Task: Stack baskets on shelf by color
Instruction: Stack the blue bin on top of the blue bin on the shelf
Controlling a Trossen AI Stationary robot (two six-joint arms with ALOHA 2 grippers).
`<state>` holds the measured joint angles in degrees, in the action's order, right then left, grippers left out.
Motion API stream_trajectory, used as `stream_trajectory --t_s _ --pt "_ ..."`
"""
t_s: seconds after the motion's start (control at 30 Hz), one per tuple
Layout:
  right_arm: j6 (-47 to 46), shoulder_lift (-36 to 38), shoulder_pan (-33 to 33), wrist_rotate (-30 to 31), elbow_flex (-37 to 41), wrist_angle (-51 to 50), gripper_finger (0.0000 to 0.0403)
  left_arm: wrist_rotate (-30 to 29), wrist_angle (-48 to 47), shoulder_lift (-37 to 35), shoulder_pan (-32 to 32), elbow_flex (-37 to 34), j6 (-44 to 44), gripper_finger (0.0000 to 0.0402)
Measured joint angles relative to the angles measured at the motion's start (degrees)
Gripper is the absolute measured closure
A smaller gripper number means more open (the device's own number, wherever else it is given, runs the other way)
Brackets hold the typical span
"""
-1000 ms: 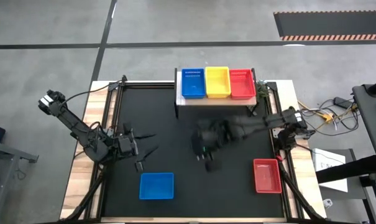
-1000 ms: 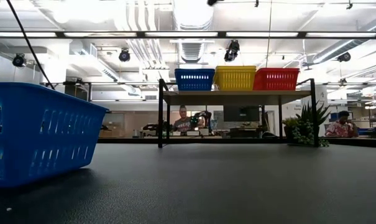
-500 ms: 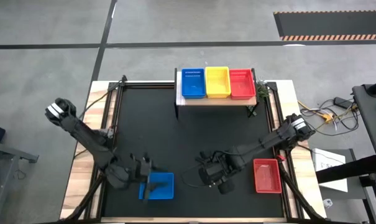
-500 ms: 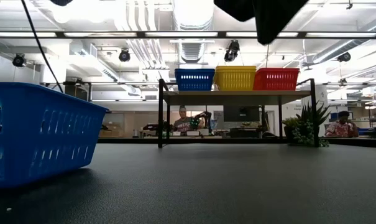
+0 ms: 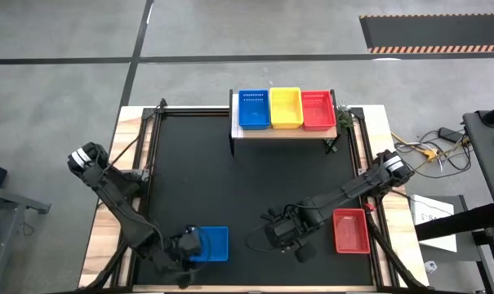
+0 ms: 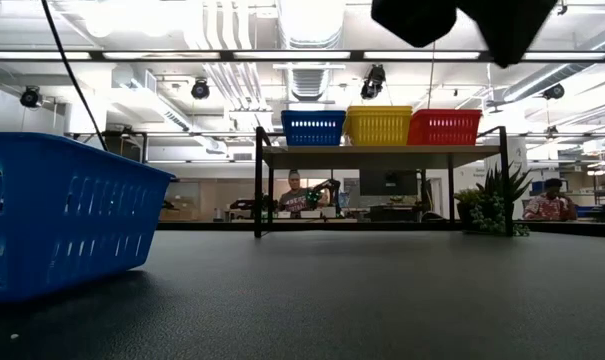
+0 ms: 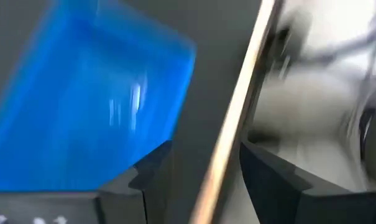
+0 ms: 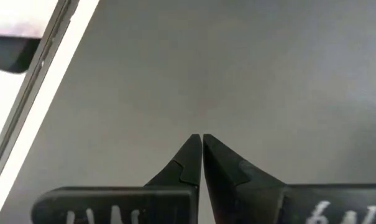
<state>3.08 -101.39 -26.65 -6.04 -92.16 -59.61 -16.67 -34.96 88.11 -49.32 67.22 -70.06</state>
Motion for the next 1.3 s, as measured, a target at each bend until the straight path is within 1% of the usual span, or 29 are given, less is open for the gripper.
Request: stream_trajectory --t_s 0.1,0.17,0.23,0.3,0.37,0.47,0.57,0.73,0.87,0.97,1.07,1.2,1.3 --pt "2.7 0.1 -0.4 0.0 0.0 0.0 0.0394 14.2 -8.5 2.5 -0.2 3.6 -6.9 0.0239" --pt "3.7 0.1 -0.4 0.3 0.0 1.0 0.0394 21.5 -13.2 3.9 -0.3 5.2 -9.5 0.024" --pt "2.8 0.0 -0.4 1.8 0.0 2.6 0.0394 25.9 -15.5 4.8 -0.4 5.5 -10.8 0.024" --pt "3.6 -0.1 -0.2 2.0 0.0 3.6 0.0388 27.8 -15.5 5.3 -0.6 4.7 -11.0 0.024" --pt "5.8 -0.5 -0.2 2.1 0.0 5.4 0.0375 28.6 -15.3 5.7 -0.6 3.9 -10.8 0.024" --pt "9.4 -1.4 -0.2 2.9 0.0 10.8 0.0345 28.7 -16.1 6.0 -0.7 3.1 -10.2 0.024" --pt "14.9 -2.7 -0.2 4.7 0.0 17.4 0.0311 28.2 -20.0 5.9 -0.8 2.7 -10.4 0.024" --pt "24.9 -5.7 0.4 4.6 0.1 28.4 0.0265 26.0 -25.9 5.9 -0.8 2.7 -10.6 0.024" --pt "31.5 -7.7 1.5 2.7 0.1 36.1 0.0239 26.0 -26.0 5.9 -0.8 2.7 -10.6 0.024" --pt "34.7 -9.2 2.7 0.2 0.1 40.9 0.0228 26.0 -25.6 5.9 -0.8 2.7 -10.7 0.024" --pt "37.0 -10.8 3.8 -0.6 0.0 45.0 0.0223 25.8 -25.5 5.9 -0.8 2.7 -10.7 0.024" --pt "38.1 -13.9 5.6 -3.7 -0.1 49.9 0.0222 25.7 -25.5 5.9 -0.8 2.7 -10.7 0.024" --pt "38.2 -16.4 6.9 -4.5 -0.1 52.2 0.0222 25.7 -25.5 5.9 -0.8 2.7 -10.7 0.024"
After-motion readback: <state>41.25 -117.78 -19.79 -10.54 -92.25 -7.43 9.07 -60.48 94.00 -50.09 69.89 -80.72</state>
